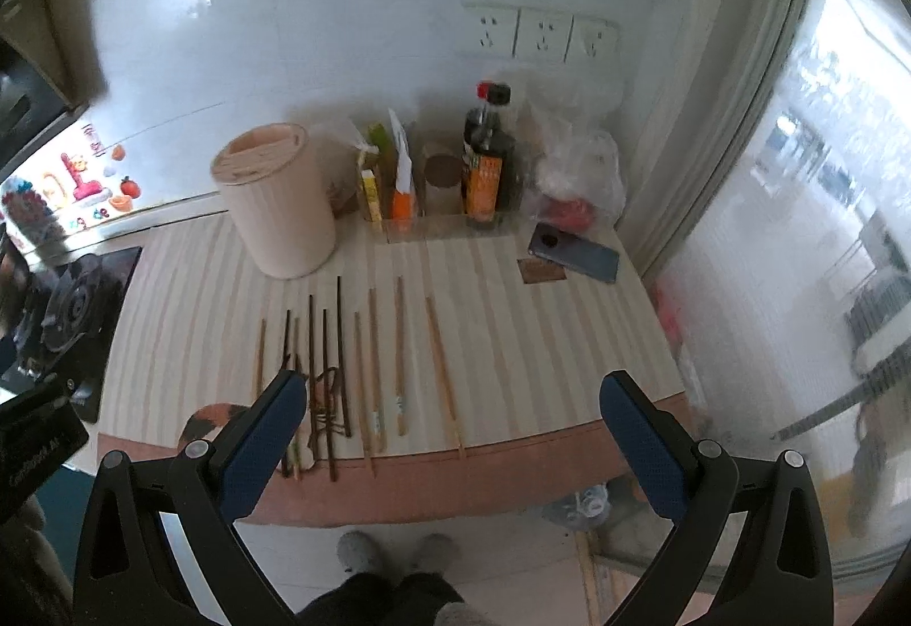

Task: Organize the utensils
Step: 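Lower and close the left tool on a light wooden chopstick while the right tool grasps another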

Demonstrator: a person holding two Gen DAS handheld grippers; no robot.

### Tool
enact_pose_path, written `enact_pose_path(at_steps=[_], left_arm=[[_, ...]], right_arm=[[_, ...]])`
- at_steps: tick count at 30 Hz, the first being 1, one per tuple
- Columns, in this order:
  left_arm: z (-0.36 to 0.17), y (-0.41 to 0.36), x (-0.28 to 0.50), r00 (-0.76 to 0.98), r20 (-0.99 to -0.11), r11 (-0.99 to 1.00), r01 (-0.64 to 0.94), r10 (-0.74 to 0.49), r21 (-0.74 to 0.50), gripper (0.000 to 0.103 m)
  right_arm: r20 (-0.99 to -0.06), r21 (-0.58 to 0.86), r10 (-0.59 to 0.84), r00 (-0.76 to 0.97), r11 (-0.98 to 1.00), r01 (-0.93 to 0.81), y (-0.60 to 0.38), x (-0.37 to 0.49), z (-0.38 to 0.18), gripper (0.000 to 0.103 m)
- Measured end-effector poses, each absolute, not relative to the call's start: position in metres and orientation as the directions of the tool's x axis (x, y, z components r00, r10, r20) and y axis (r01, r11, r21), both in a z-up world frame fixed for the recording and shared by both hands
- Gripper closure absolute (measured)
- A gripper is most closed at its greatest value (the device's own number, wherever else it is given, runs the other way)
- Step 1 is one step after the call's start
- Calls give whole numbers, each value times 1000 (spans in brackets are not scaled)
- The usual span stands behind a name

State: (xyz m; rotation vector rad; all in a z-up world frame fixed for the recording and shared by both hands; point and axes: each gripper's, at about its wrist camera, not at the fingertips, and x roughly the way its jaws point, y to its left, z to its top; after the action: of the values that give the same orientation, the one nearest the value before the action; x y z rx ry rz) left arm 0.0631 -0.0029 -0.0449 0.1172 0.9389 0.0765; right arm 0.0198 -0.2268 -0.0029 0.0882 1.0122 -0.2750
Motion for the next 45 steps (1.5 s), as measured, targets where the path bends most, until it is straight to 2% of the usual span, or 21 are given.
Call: enact_pose_path(at_steps=[4,7,9,13,15,17,21,26,28,30,31,33,36,38,45], left_arm=[[-101,6,95,496,-853,986,-38,162,165,0],[-150,15,120,382,-912,988,-28,149,149,1],[-180,16,134,313,-943,993,-11,117,120,3],[-242,14,163,187,-979,996,33,79,87,31],[-268,13,175,130,-990,998,38,49,54,47],[-289,12,183,80,-997,999,42,25,29,47],[-312,10,186,24,-1000,999,38,-9,-8,48],[-314,0,185,46,-999,996,88,-2,2,60],[-309,-5,186,62,-998,995,103,-2,4,86],[-306,-10,189,58,-998,993,120,-5,2,98],[-303,-11,188,55,-998,993,122,-5,2,98],[-299,-10,190,64,-998,992,129,7,16,98],[-295,-3,194,67,-998,993,117,10,18,98],[-295,4,193,63,-998,994,108,2,9,98],[-284,42,195,1,-996,993,69,-91,-91,97]], right_arm=[[-870,-51,-171,462,964,262,-236,39,-46,8],[-905,-34,-140,402,965,259,-241,62,-89,23],[-930,-26,-118,348,966,259,-244,77,-121,28],[-958,-31,-105,268,964,264,-247,105,-176,39],[-971,-34,-98,220,960,279,-248,121,-203,49],[-979,-30,-87,184,956,291,-249,131,-224,53],[-991,-49,-84,107,956,290,-247,158,-266,53],[-995,-64,-81,53,960,271,-245,184,-300,53],[-995,-69,-84,46,963,261,-243,195,-309,53],[-995,-78,-92,46,965,251,-239,205,-317,56],[-994,-89,-101,39,967,240,-237,210,-321,64],[-995,-83,-94,38,970,228,-232,217,-331,70],[-996,-75,-83,27,973,217,-225,219,-338,93],[-996,-79,-83,10,975,208,-223,214,-341,96],[-995,-34,-9,-104,970,240,-229,169,-344,96]])
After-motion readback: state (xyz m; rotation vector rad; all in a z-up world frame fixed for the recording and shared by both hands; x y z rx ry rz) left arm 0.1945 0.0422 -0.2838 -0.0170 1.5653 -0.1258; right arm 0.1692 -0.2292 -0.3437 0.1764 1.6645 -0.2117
